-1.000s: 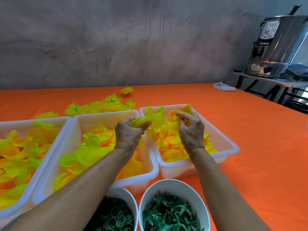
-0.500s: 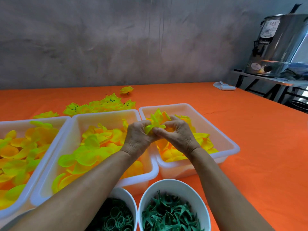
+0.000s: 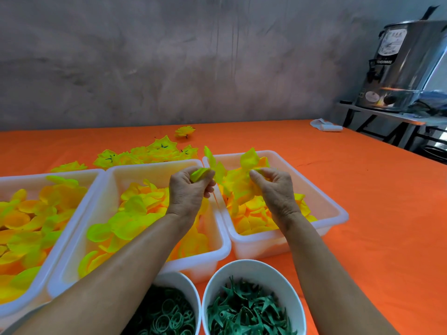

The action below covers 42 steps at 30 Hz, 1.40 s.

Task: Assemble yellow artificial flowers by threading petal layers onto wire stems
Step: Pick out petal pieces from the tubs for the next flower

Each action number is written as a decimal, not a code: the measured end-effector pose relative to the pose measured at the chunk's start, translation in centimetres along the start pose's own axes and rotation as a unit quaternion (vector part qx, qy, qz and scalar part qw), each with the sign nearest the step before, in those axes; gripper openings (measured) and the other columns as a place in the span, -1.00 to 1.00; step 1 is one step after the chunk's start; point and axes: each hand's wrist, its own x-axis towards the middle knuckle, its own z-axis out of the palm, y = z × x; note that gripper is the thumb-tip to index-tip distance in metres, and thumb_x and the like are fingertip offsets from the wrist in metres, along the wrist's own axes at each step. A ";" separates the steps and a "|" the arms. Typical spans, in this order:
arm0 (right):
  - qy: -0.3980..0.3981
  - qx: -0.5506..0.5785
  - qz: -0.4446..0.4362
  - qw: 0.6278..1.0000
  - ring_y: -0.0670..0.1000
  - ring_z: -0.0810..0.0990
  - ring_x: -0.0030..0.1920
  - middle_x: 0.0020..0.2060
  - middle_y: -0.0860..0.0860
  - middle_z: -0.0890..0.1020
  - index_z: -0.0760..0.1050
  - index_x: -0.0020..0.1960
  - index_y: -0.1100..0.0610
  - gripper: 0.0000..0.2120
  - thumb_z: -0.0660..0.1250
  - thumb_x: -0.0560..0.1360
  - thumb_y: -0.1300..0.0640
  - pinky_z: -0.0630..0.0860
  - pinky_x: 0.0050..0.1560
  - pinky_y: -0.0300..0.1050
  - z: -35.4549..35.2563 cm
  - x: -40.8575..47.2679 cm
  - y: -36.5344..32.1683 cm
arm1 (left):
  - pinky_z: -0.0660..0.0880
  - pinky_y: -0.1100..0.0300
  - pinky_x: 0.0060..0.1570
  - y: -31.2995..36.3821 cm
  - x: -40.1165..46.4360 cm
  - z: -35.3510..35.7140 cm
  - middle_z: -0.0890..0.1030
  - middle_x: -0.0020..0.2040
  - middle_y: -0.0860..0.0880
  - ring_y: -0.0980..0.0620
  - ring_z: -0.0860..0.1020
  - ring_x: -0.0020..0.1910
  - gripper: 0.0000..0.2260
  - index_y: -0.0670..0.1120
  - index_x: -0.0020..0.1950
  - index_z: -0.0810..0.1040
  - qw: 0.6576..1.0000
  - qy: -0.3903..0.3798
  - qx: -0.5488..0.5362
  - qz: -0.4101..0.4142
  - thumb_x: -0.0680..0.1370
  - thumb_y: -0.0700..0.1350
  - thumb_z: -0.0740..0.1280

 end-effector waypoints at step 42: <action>0.158 -0.140 -0.147 0.966 -0.01 0.49 -0.29 -0.32 -0.01 0.53 0.57 -0.35 0.18 -0.83 0.56 0.26 0.20 0.38 -0.19 -0.20 -0.4 -0.9 -1.4 | 0.50 0.05 -0.06 -0.3 -1.7 1.0 0.67 -0.13 -0.13 -0.03 0.59 -0.14 -0.92 -0.23 -0.07 0.67 0.922 -0.221 0.269 0.169 0.47 -0.25 0.42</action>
